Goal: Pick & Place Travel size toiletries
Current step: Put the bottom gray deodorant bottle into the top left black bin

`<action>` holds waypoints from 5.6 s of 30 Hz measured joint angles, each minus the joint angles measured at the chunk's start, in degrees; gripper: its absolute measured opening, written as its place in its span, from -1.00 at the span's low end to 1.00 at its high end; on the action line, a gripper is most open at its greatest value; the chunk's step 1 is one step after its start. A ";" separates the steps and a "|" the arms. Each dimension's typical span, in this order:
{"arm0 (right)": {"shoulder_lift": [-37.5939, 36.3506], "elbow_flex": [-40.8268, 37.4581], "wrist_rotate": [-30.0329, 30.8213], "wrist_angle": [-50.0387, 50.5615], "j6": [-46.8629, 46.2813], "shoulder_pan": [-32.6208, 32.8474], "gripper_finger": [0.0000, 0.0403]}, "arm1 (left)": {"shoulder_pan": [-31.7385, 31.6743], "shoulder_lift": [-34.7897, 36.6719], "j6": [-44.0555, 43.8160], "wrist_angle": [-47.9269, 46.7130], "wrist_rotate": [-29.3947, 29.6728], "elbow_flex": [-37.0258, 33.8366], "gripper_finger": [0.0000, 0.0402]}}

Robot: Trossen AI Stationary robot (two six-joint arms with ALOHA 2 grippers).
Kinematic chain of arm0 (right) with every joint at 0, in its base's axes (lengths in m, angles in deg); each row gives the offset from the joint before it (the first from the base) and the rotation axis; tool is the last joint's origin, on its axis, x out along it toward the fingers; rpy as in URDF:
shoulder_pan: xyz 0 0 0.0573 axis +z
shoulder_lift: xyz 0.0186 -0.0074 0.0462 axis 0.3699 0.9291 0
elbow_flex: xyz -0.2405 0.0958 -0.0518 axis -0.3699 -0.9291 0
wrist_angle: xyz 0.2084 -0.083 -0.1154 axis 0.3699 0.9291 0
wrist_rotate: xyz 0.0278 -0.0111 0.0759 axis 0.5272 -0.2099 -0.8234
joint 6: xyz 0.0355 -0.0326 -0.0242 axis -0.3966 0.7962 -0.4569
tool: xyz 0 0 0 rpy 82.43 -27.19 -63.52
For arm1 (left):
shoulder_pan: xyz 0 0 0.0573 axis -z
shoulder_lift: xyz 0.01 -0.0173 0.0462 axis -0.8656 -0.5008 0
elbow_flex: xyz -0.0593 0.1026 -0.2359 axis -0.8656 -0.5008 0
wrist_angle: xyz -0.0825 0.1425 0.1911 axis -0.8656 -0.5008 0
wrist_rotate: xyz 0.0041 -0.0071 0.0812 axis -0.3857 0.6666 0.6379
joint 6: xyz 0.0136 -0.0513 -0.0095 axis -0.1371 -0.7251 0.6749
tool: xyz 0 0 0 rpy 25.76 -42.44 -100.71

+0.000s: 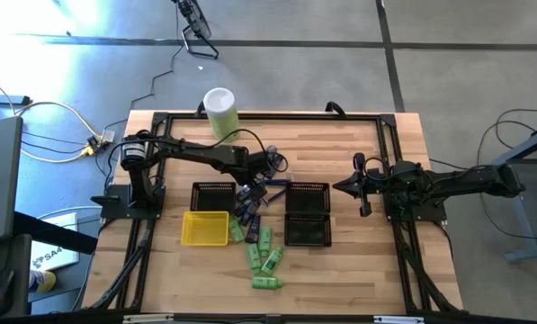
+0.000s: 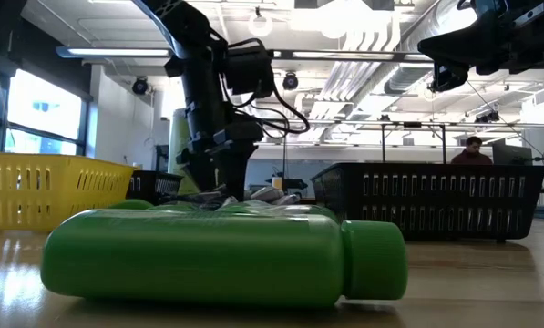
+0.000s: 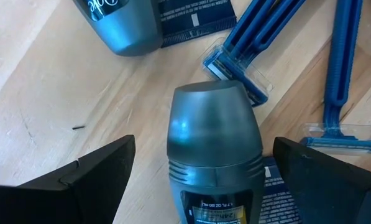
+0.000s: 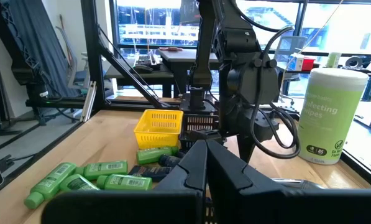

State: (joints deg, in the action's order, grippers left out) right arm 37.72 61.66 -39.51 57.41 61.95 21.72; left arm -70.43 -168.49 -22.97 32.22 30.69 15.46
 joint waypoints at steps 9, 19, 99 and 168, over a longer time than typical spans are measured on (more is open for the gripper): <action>0.00 0.00 0.00 0.04 0.00 -0.02 -0.99 | 0.02 -2.53 -0.08 -0.25 -0.10 0.11 0.86; 0.00 0.00 0.15 0.35 0.00 -0.02 -0.99 | -0.02 -2.99 -0.09 -0.43 -1.88 0.33 0.86; 0.00 0.00 0.00 0.46 0.00 -0.02 -0.99 | 0.09 1.75 12.59 -9.82 -1.13 20.32 0.13; 0.00 -0.02 -0.04 -0.24 -0.66 -0.01 -0.99 | 7.52 23.34 3.10 -10.47 1.93 -17.62 0.13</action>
State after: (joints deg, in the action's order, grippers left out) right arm 37.72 61.64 -39.56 57.17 61.30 21.71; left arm -62.91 -145.15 -19.87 21.75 32.62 -2.15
